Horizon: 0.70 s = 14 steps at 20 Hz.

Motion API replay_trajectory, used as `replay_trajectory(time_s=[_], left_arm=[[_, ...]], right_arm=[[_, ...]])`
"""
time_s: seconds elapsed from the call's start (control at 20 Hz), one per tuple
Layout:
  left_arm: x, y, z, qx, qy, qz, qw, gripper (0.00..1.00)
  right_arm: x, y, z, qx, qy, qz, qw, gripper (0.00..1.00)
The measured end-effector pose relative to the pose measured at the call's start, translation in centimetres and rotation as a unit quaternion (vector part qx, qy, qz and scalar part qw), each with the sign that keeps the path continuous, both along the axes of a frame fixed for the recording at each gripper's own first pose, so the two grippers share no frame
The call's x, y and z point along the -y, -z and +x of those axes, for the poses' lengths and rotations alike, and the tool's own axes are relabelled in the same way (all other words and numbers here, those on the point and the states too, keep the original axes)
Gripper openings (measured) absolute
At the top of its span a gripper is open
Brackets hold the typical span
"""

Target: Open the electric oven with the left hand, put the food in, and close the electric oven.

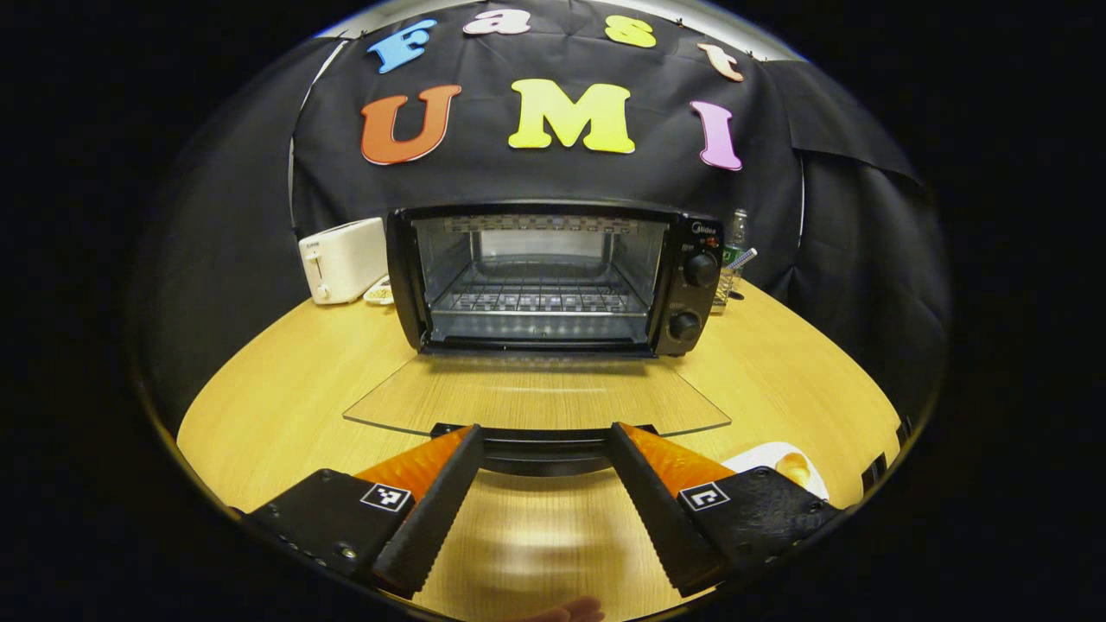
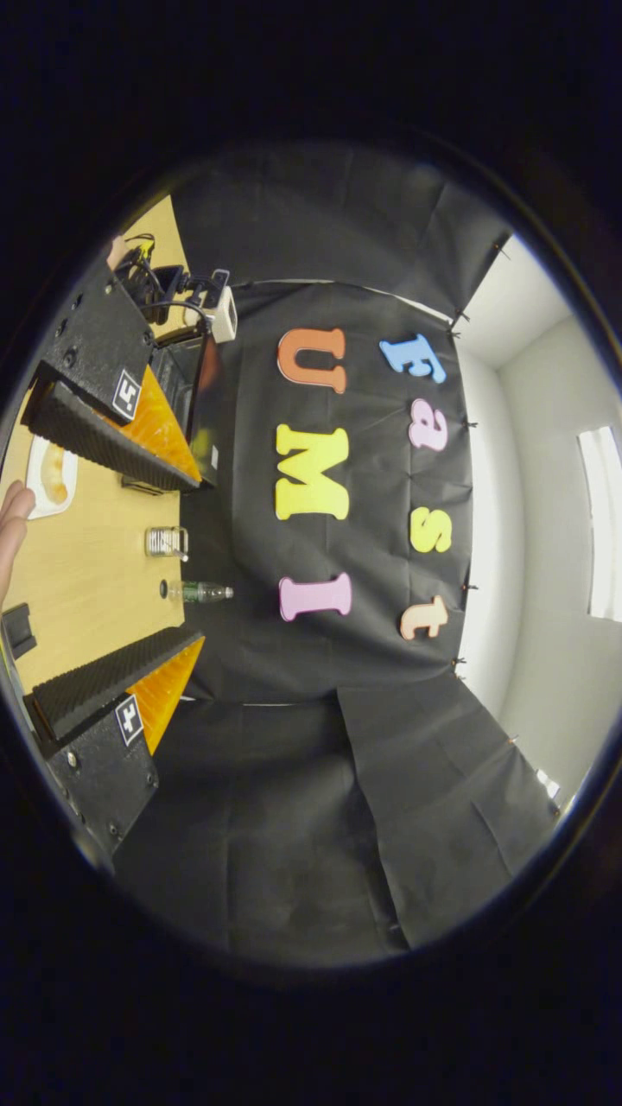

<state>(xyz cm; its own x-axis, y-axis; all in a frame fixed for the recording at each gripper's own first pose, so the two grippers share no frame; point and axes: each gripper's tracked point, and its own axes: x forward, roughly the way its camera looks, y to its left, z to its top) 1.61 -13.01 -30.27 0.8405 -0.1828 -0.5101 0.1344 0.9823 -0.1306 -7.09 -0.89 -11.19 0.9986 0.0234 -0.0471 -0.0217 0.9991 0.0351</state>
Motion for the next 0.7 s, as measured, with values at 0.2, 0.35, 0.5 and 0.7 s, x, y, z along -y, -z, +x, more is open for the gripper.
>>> replay_trajectory(time_s=[0.2,0.35,0.5,0.7], left_arm=[[0.1,1.9,-0.3,-0.017,0.002,-0.006,1.0,0.96],[0.2,2.4,-0.5,-0.011,0.004,-0.007,1.0,0.93],[-0.1,1.9,-0.4,-0.001,-0.004,-0.023,1.0,0.93],[-0.8,-0.6,-1.1,0.027,-0.014,-0.065,0.997,0.94]], right_arm=[[0.1,1.0,0.1,-0.009,-0.001,-0.005,1.0,0.97],[0.1,1.9,0.6,-0.021,-0.004,-0.004,1.0,0.97],[-1.2,3.7,1.7,-0.039,-0.04,-0.005,0.998,0.97],[-3.4,9.1,3.8,-0.11,-0.115,-0.026,0.987,0.98]])
